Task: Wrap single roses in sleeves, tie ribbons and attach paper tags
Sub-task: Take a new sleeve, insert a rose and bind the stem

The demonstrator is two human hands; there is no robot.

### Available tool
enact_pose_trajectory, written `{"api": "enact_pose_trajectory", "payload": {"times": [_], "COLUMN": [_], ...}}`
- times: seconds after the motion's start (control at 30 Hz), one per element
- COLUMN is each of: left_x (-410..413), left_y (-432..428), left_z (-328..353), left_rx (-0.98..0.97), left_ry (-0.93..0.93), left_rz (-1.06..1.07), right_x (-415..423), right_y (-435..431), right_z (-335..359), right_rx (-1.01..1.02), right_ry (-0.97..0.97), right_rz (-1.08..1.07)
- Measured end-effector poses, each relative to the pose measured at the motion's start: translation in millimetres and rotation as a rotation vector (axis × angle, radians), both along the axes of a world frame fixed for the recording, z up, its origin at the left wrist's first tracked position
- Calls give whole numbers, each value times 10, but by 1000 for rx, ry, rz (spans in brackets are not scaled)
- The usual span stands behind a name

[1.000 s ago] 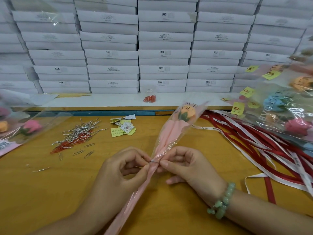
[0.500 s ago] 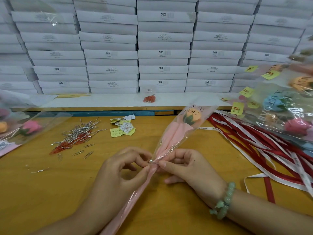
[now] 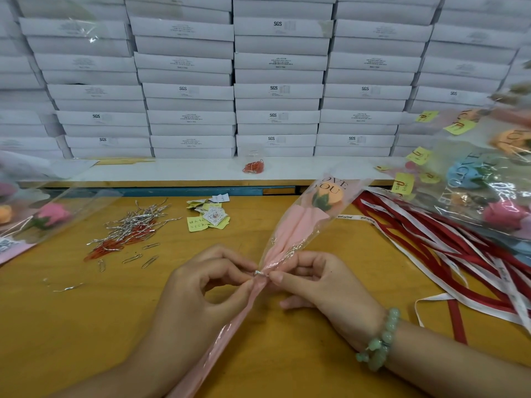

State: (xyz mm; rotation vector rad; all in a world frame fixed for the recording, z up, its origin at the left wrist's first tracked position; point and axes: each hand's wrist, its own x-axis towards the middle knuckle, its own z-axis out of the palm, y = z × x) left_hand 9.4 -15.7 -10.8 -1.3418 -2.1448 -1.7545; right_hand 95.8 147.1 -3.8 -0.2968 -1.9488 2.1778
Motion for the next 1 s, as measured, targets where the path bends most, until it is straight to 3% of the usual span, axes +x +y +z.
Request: {"api": "enact_pose_trajectory", "payload": {"times": [0.43,0.7,1.0], "left_x": [-8,-4,2], "left_y": [-5,-2,10], "left_z": [-7,13,10], "left_rx": [17,-14,-38], "left_ry": [-64,77,161], "left_rz": [-25,51,20], "right_x": [5,1,5], "right_y": [-11,-5,-21], "right_z": [10,-4,-5], "right_rx": [-26,130,53], "right_ry": [12,10,33], "right_rz": [48,15,59]}}
